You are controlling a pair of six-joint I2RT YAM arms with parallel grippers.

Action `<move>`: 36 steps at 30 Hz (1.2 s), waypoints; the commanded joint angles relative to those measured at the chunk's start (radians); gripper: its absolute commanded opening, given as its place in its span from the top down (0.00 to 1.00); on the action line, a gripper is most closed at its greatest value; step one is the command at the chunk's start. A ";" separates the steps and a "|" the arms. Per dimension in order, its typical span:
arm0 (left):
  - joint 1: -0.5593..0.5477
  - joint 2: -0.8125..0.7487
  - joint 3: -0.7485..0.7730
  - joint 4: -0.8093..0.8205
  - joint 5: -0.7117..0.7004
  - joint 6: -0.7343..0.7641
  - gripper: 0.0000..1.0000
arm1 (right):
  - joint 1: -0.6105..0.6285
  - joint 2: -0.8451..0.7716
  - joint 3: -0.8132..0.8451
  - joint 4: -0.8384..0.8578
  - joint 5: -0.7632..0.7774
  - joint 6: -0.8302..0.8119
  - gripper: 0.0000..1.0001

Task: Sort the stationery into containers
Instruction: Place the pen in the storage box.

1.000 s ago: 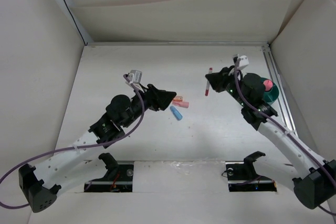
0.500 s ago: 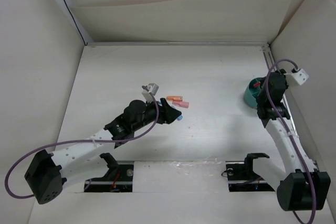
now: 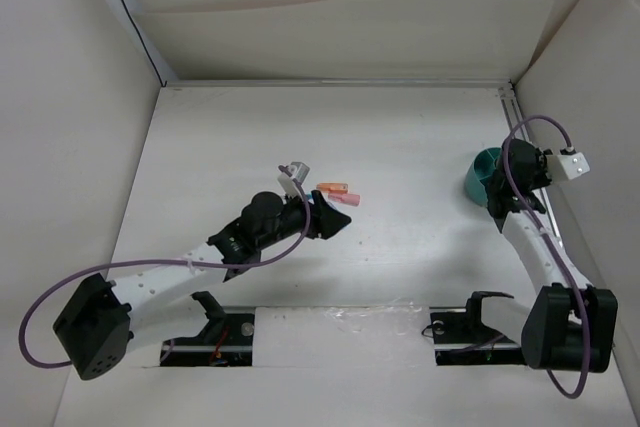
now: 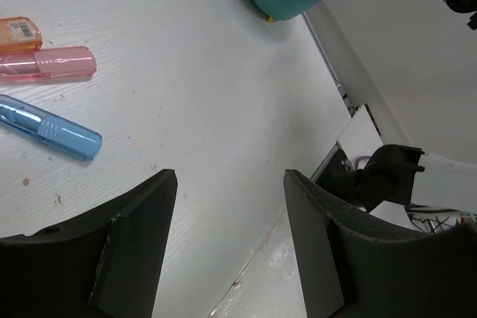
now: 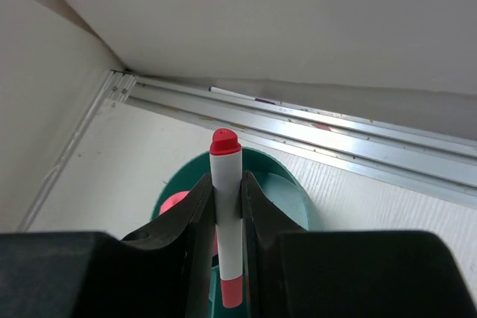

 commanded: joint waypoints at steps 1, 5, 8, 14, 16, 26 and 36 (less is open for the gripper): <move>-0.003 0.002 -0.009 0.068 0.018 0.019 0.44 | -0.010 0.037 0.007 0.013 0.049 0.051 1.00; -0.003 0.002 -0.018 0.068 0.018 0.028 0.44 | -0.010 0.047 -0.003 0.013 0.060 0.060 1.00; -0.003 0.002 -0.018 0.068 0.018 0.028 0.44 | -0.010 0.047 -0.013 0.013 0.080 0.069 1.00; -0.003 0.011 -0.018 0.068 0.018 0.028 0.44 | -0.010 0.076 -0.003 0.003 0.089 0.060 0.99; -0.003 0.011 -0.018 0.077 0.018 0.028 0.44 | -0.010 0.086 -0.003 -0.011 0.089 0.060 0.99; -0.003 -0.001 -0.027 0.077 0.018 0.028 0.44 | -0.010 0.170 0.026 -0.030 0.046 0.082 0.96; -0.003 -0.001 -0.027 0.077 0.008 0.028 0.44 | 0.068 0.140 0.037 -0.048 0.088 0.082 0.75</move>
